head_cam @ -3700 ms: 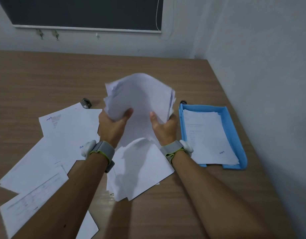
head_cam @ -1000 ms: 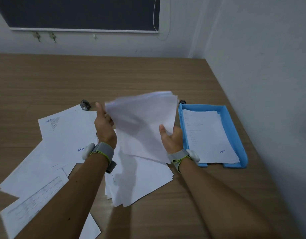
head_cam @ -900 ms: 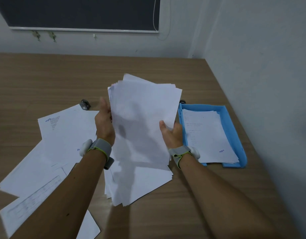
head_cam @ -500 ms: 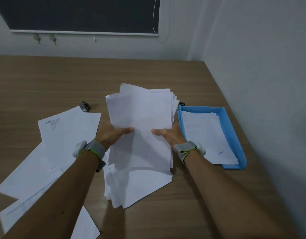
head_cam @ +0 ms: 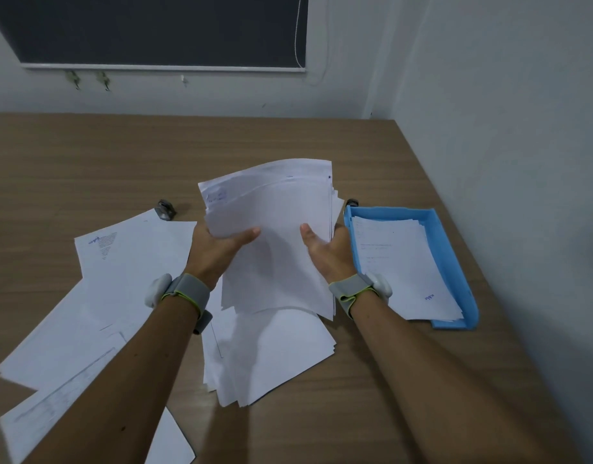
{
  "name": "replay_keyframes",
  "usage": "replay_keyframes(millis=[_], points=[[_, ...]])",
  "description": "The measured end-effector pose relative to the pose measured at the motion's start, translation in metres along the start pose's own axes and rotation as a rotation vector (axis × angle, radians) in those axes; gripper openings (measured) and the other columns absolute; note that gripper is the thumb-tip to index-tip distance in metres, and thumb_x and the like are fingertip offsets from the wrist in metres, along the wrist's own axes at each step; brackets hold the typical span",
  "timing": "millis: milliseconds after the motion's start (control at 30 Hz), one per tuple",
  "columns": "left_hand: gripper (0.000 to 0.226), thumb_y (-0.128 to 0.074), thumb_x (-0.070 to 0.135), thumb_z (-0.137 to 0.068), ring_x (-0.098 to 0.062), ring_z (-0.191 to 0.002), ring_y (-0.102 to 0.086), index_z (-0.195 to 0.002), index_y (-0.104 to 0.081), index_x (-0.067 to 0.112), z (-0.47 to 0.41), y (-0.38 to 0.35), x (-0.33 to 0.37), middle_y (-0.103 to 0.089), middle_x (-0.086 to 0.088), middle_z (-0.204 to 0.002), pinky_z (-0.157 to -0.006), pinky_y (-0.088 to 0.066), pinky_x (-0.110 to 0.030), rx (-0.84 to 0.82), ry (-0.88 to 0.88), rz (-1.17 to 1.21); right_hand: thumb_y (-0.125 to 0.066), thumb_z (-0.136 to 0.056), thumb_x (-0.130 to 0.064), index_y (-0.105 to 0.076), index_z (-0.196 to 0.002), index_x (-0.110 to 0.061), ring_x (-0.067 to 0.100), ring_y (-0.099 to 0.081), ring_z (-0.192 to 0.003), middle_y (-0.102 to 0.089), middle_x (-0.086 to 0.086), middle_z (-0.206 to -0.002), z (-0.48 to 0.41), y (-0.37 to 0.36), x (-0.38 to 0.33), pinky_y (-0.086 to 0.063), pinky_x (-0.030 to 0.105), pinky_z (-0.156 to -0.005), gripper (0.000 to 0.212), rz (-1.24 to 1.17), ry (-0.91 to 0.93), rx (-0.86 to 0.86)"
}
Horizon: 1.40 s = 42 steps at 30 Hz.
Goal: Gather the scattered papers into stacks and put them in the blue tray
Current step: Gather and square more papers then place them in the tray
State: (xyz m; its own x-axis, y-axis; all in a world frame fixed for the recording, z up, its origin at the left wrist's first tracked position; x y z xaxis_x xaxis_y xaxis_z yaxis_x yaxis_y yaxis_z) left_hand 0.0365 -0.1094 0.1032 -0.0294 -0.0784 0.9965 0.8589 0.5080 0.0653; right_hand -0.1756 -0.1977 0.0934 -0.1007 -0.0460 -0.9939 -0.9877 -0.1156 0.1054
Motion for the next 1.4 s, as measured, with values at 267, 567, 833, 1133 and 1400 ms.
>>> replay_keyframes(millis=[267, 567, 833, 1133, 1400], points=[[0.044, -0.093, 0.035, -0.067, -0.001, -0.093, -0.065, -0.092, -0.064, 0.057, 0.027, -0.011, -0.041, -0.066, 0.026, -0.099, -0.089, -0.060, -0.043, 0.001, 0.061, -0.100, -0.088, -0.067, -0.028, -0.058, -0.068, -0.030, -0.012, -0.063, -0.061, -0.062, -0.024, -0.070, 0.047, 0.004, 0.058, -0.041, -0.002, -0.049, 0.030, 0.016, -0.104, 0.050], [0.069, -0.091, 0.055, -0.051, -0.010, -0.100, -0.071, -0.113, -0.064, 0.037, 0.018, -0.020, -0.003, -0.073, 0.008, -0.111, -0.079, -0.062, -0.031, 0.047, -0.052, -0.017, -0.087, -0.064, -0.044, -0.065, -0.075, -0.038, -0.011, -0.067, -0.071, -0.069, -0.031, -0.072, 0.035, 0.010, 0.035, -0.048, 0.003, -0.054, 0.025, -0.048, 0.018, 0.196], [0.039, -0.092, 0.050, -0.060, -0.002, -0.086, -0.075, -0.093, -0.074, 0.046, 0.035, -0.008, -0.027, -0.078, 0.021, -0.092, -0.071, -0.064, -0.024, 0.047, -0.078, -0.034, -0.088, -0.068, -0.028, -0.063, -0.074, -0.034, -0.014, -0.064, -0.066, -0.067, -0.018, -0.078, 0.060, 0.021, 0.083, -0.056, 0.013, -0.061, 0.026, 0.090, -0.107, 0.052], [0.023, -0.078, 0.046, -0.082, -0.003, -0.074, -0.067, -0.080, -0.073, 0.023, 0.030, -0.013, 0.045, -0.072, 0.014, -0.074, -0.073, -0.053, -0.018, 0.351, -0.366, 0.029, -0.089, -0.067, -0.028, -0.062, -0.074, -0.032, -0.011, -0.066, -0.064, -0.067, -0.022, -0.072, 0.057, 0.022, 0.077, -0.048, 0.005, -0.051, 0.028, 0.030, -0.133, 0.053], [0.023, -0.065, 0.047, -0.092, -0.025, -0.091, -0.068, -0.078, -0.058, 0.031, 0.012, -0.006, 0.036, -0.073, -0.010, -0.094, -0.081, -0.055, -0.035, 0.343, -0.335, -0.019, -0.085, -0.072, -0.029, -0.058, -0.076, -0.034, -0.016, -0.060, -0.061, -0.063, -0.023, -0.077, 0.048, 0.023, 0.080, -0.043, -0.001, -0.052, 0.028, 0.057, -0.173, 0.030]])
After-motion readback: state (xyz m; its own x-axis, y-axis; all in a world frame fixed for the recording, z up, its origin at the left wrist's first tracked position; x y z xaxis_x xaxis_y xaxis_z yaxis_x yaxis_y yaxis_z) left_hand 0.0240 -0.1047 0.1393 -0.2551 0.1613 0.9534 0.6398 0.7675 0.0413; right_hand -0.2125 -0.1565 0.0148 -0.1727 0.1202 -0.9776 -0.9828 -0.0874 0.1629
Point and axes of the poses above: each hand's wrist, its own z-axis away from the middle knuckle, its own y-axis out of the back of the hand, x = y × z, the point moved 5 cm from there along -z, towards the middle knuckle
